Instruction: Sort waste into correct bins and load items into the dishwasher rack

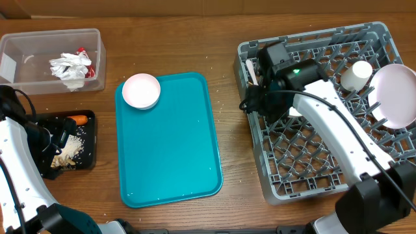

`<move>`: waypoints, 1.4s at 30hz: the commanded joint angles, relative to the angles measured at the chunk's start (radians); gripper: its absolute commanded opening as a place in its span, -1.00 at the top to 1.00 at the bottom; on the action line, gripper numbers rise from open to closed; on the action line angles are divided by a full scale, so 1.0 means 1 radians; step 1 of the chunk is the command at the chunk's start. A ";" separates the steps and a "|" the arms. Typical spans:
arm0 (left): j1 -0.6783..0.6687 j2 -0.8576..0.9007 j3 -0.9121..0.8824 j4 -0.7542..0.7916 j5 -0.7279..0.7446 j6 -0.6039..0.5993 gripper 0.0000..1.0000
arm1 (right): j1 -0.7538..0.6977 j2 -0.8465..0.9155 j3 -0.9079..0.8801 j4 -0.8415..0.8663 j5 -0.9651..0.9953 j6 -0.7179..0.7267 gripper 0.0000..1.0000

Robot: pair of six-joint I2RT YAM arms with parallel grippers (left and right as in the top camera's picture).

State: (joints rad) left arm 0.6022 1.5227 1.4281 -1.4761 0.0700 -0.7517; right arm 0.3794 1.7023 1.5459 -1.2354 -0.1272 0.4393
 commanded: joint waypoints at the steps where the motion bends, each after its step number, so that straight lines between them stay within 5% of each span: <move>1: 0.000 0.002 -0.002 0.000 -0.002 0.015 -1.00 | -0.003 -0.032 0.085 -0.047 0.049 -0.001 -0.70; 4: 0.000 0.002 -0.002 0.000 -0.002 0.015 -0.99 | -0.011 -0.032 0.093 -0.080 0.148 0.003 -0.97; 9: 0.000 0.002 -0.002 0.000 -0.002 0.015 -0.99 | -0.053 -0.027 0.093 -0.116 0.265 -0.010 -0.97; 14: 0.000 0.002 -0.002 0.000 -0.002 0.015 -0.99 | -0.085 -0.015 0.091 -0.094 0.245 -0.078 -0.79; 23: 0.000 0.002 -0.002 0.000 -0.002 0.015 -1.00 | -0.086 0.060 0.090 -0.071 0.231 -0.073 -0.14; 33: 0.000 0.002 -0.002 0.000 -0.002 0.015 -1.00 | -0.086 0.099 0.090 -0.071 0.230 -0.073 0.13; 42: 0.000 0.002 -0.002 0.000 -0.002 0.015 -1.00 | -0.086 0.100 0.019 -0.030 0.227 -0.072 0.16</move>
State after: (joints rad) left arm 0.6022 1.5227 1.4281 -1.4757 0.0700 -0.7517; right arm 0.2916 1.8069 1.5997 -1.2785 0.0937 0.3656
